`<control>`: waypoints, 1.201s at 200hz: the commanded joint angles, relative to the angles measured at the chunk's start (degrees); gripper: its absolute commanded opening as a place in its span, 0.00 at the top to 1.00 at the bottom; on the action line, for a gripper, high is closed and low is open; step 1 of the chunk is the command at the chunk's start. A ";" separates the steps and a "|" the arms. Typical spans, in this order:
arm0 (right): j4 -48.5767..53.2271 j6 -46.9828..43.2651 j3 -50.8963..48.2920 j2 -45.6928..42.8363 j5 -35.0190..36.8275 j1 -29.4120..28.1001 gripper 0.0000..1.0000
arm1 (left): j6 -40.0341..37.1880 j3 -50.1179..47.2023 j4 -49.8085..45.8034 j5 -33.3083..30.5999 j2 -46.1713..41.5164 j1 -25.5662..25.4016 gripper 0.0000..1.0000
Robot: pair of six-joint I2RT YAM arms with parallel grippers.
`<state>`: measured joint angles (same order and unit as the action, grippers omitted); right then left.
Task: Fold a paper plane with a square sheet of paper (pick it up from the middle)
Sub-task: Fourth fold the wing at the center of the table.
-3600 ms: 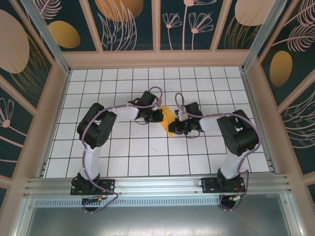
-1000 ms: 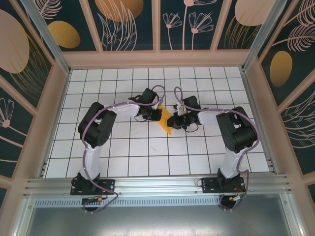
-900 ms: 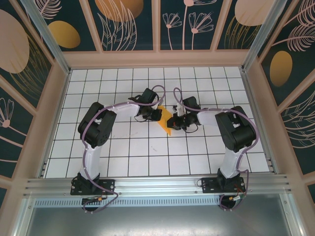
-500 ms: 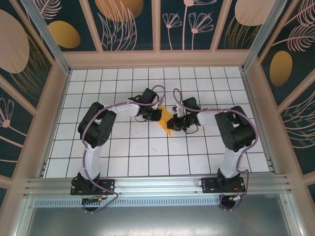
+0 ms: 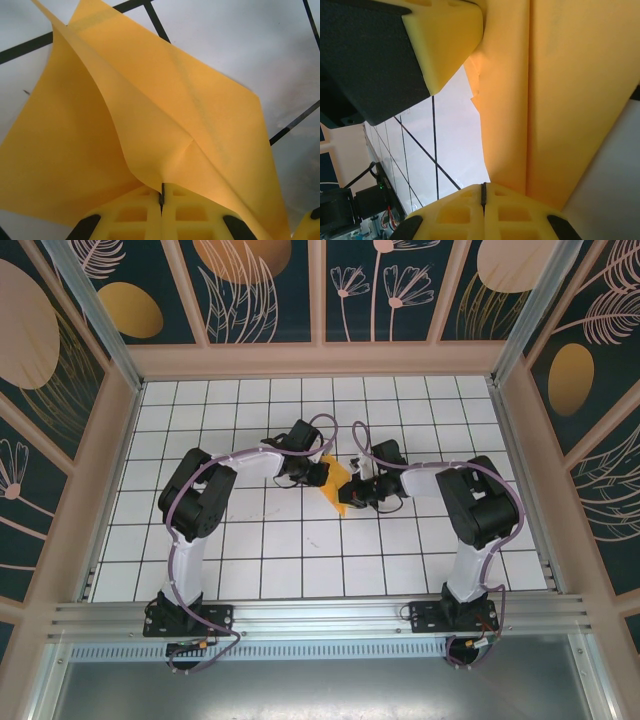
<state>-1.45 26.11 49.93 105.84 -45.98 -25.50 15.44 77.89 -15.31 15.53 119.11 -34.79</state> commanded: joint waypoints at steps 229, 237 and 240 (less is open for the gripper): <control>-0.19 5.63 -1.79 6.72 9.05 -3.94 0.99 | 20.35 -5.64 4.39 -3.69 -16.14 1.41 0.65; -0.26 5.62 -1.79 6.62 9.31 -4.00 0.99 | 23.80 -8.68 8.77 -0.87 -18.10 1.46 0.71; -0.34 5.62 -1.77 6.62 9.28 -4.03 0.99 | 25.08 -9.83 10.84 0.28 -18.90 1.47 0.73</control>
<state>-6.02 31.75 49.15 108.55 -44.53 -27.88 30.41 73.97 -12.38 11.57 105.62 -33.63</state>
